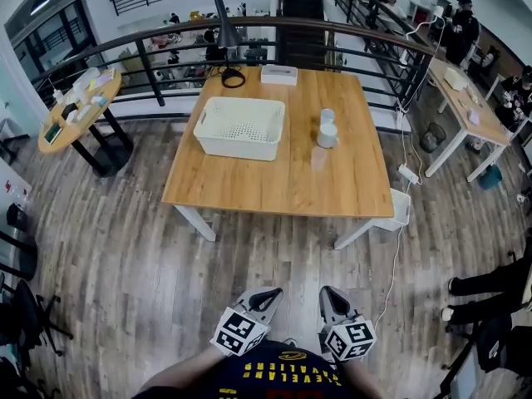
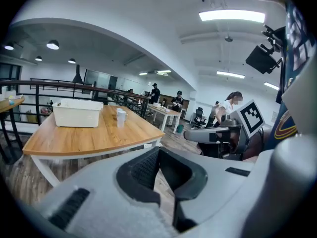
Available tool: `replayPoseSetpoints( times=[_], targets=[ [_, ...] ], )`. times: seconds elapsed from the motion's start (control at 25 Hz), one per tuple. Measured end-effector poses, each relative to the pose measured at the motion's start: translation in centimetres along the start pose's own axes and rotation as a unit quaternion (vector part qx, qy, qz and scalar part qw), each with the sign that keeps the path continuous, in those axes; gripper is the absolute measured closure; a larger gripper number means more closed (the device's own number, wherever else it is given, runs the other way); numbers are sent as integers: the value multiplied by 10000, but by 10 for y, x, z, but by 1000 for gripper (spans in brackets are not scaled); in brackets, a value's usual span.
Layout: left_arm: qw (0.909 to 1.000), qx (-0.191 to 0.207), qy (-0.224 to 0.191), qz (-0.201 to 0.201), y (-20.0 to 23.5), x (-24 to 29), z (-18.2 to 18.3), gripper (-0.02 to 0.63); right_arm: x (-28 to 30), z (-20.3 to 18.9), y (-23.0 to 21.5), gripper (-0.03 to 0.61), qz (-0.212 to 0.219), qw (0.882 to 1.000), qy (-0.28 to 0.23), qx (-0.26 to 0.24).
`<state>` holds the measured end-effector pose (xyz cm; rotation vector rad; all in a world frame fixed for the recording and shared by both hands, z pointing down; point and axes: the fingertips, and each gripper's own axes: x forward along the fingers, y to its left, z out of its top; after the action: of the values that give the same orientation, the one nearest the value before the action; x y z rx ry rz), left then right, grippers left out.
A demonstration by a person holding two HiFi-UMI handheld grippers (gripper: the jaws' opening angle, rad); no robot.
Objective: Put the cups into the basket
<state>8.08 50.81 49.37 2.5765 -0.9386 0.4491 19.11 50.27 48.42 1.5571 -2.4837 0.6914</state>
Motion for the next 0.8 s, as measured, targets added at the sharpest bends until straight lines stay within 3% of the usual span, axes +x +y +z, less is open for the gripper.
replayPoseSetpoints(
  times=[0.16,0.28,0.48,0.8],
  targets=[
    [9992,336,159,-171,39,7,14,604,45,16,2,566,-186,9998,93,71],
    [9984,449,47,-334,62,9,27,604,71,24,4,566,-332,9993,88,140],
    [9987,106,-293,-402,108,11,47,604,104,33,6,566,-509,9984,89,223],
    [9980,-136,-362,-507,132,28,58,603,122,34,-6,565,-700,9965,138,430]
  ],
)
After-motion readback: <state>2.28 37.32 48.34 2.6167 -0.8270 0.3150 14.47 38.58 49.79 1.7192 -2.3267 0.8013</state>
